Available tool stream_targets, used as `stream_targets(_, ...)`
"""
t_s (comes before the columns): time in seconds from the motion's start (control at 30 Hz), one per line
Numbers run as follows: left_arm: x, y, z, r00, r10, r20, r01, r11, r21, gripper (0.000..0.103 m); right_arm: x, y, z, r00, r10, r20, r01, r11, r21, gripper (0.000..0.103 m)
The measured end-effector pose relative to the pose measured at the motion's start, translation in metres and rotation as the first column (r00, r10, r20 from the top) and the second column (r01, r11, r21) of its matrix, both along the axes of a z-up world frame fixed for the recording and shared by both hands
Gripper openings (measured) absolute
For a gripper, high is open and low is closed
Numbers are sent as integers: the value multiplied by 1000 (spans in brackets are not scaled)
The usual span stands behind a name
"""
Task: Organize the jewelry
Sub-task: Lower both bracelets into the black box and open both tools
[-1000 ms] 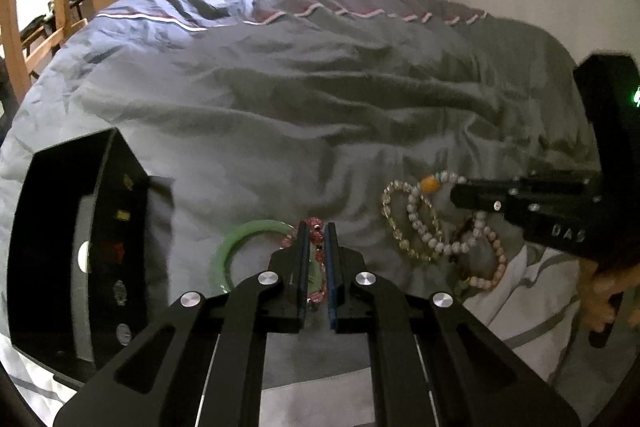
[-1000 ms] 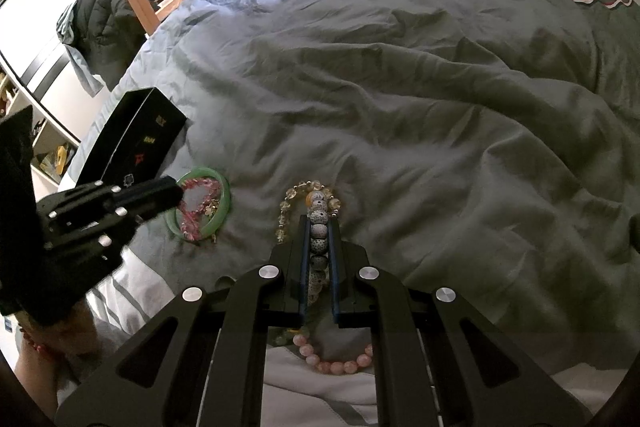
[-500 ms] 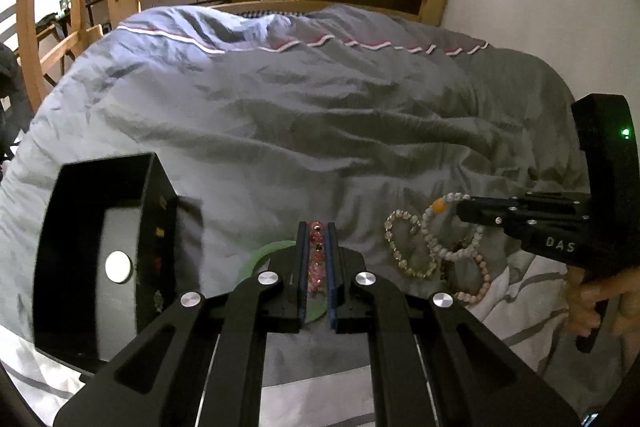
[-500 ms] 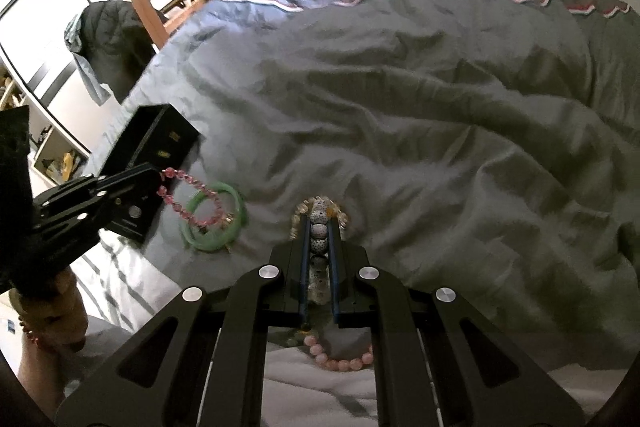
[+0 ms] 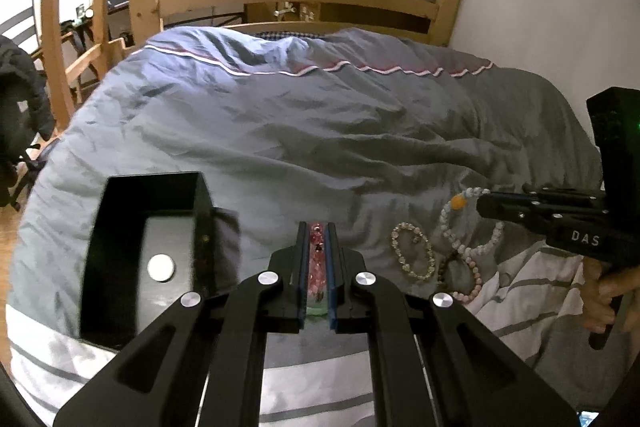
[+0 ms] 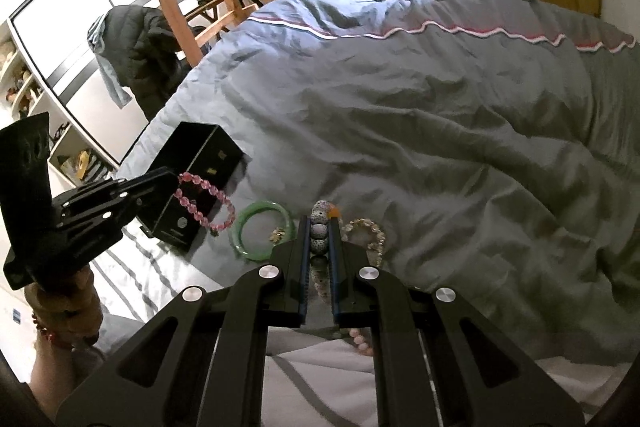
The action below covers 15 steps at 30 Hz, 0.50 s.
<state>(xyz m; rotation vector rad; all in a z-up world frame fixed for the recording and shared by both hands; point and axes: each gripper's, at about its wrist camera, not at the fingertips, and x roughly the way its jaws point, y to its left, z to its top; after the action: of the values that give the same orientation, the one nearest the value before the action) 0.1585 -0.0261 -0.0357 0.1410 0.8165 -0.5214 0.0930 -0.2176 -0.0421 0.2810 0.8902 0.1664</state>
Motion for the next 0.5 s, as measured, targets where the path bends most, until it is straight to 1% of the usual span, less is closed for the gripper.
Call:
stream_targets(0.27,7,32,16,997,70,14,-70,997,11,7,12,36,16,999,49,-6,-49,997,-66,9)
stream_targets(0.5,18,63,25,991,130,25,-130,992,7,7,34,77,31,995,97,-11,-98,989,-109,9)
